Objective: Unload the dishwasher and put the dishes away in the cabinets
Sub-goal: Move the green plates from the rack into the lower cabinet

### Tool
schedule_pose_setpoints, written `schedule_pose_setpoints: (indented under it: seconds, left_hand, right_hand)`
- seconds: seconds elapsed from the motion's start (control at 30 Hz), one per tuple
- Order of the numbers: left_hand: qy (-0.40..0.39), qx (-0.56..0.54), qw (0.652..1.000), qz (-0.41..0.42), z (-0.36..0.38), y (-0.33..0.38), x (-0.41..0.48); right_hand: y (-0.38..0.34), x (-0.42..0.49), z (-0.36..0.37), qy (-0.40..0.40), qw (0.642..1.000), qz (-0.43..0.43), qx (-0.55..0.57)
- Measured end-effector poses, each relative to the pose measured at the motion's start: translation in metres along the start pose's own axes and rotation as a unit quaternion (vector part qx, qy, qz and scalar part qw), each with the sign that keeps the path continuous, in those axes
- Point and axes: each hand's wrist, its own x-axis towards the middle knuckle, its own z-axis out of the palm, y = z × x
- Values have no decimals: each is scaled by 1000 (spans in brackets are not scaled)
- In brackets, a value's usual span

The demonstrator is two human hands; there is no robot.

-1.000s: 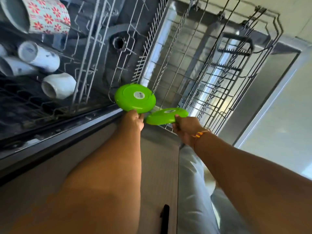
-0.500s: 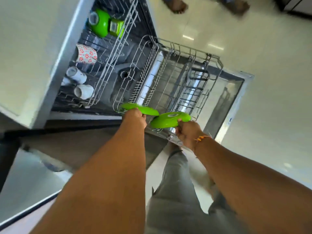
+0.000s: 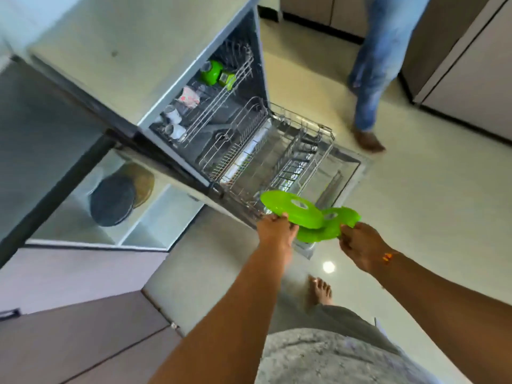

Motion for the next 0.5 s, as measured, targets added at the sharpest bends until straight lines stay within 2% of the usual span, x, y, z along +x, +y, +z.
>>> schedule_pose_setpoints:
  seconds: [0.1, 0.23, 0.37, 0.5]
  left_hand:
    - [19, -65, 998, -21, -38, -24, -26]
    - [25, -158, 986, -43, -132, -44, -44]
    - [96, -232, 967, -39, -233, -53, -42]
    - [144, -300, 943, -11, -333, -46, -20]
  right_hand:
    - [39, -25, -24, 12, 999, 30, -28]
    - [93, -48, -14, 6, 993, 68, -94]
    - [141, -63, 45, -37, 979, 75, -186]
    - [187, -70, 135, -84, 976, 82, -186]
